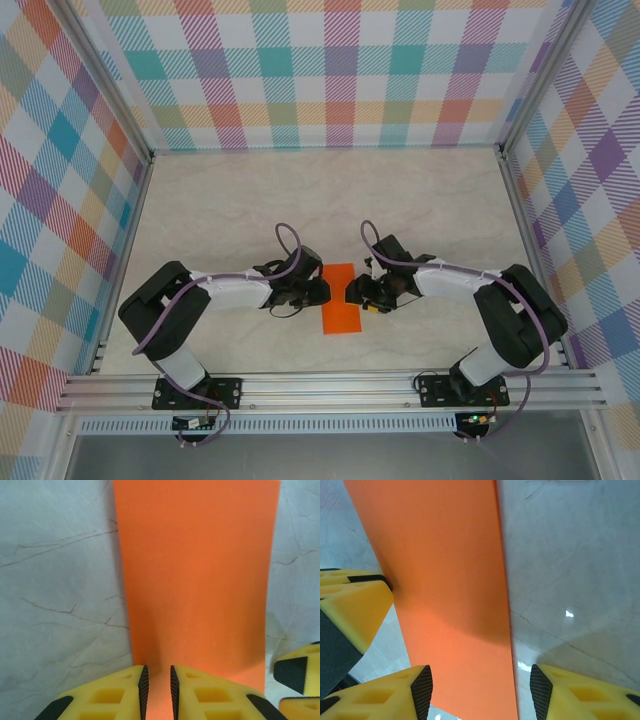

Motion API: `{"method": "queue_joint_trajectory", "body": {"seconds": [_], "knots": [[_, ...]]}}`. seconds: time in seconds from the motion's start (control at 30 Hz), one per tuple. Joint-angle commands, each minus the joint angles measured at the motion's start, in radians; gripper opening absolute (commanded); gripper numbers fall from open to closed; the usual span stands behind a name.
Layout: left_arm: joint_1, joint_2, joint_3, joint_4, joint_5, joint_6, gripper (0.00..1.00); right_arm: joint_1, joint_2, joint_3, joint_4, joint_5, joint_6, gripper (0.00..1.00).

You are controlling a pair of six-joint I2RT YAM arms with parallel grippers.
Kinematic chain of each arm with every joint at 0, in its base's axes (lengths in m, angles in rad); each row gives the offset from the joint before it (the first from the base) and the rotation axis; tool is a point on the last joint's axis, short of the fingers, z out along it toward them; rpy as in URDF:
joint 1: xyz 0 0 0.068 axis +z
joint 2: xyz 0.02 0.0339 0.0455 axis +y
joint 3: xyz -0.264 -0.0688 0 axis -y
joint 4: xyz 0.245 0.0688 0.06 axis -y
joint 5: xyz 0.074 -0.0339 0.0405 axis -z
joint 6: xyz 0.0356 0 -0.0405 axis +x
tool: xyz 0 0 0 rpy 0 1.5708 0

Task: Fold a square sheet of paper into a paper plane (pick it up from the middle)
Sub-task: Third fold the triangle at the center of the table.

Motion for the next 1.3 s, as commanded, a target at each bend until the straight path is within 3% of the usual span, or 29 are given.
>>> {"method": "queue_joint_trajectory", "body": {"seconds": [0.0, 0.27, 0.7, 1.03, 1.27], "knots": [[-0.01, 0.002, 0.008, -0.032, -0.028, 0.02, 0.21, -0.006, 0.037, 0.003, 0.048, -0.076, -0.039, 0.56], [-0.012, 0.011, -0.024, -0.012, -0.006, 0.018, 0.22, -0.006, 0.056, -0.036, 0.135, -0.155, -0.015, 0.48], [-0.011, 0.008, -0.028, -0.008, 0.011, 0.023, 0.22, -0.006, -0.083, -0.091, 0.136, -0.159, 0.023, 0.48], [-0.01, -0.002, -0.022, -0.027, 0.015, 0.047, 0.23, -0.012, -0.01, -0.03, 0.152, -0.148, 0.035, 0.49], [-0.011, -0.017, -0.01, -0.052, 0.006, 0.08, 0.24, -0.041, 0.055, 0.018, 0.108, -0.119, 0.017, 0.4]]}}
